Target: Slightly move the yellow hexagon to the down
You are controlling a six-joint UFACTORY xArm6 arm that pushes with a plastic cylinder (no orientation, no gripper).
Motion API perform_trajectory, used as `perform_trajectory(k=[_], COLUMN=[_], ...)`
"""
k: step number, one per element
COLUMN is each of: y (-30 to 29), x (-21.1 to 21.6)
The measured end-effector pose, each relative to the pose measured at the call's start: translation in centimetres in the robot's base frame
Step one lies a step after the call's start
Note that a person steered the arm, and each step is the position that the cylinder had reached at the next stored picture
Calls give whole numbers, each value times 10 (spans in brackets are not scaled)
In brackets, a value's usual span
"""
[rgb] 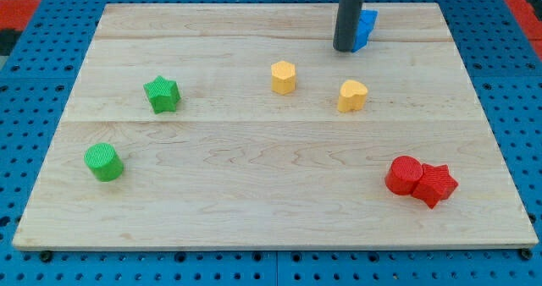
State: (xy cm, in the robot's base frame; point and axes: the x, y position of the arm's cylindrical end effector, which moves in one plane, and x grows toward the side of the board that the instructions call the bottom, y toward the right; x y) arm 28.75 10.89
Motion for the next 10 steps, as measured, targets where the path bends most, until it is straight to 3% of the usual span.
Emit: perform_trajectory(k=[2, 3, 5, 10], y=[-29, -73, -114, -95], x=[-5, -1, 51, 53])
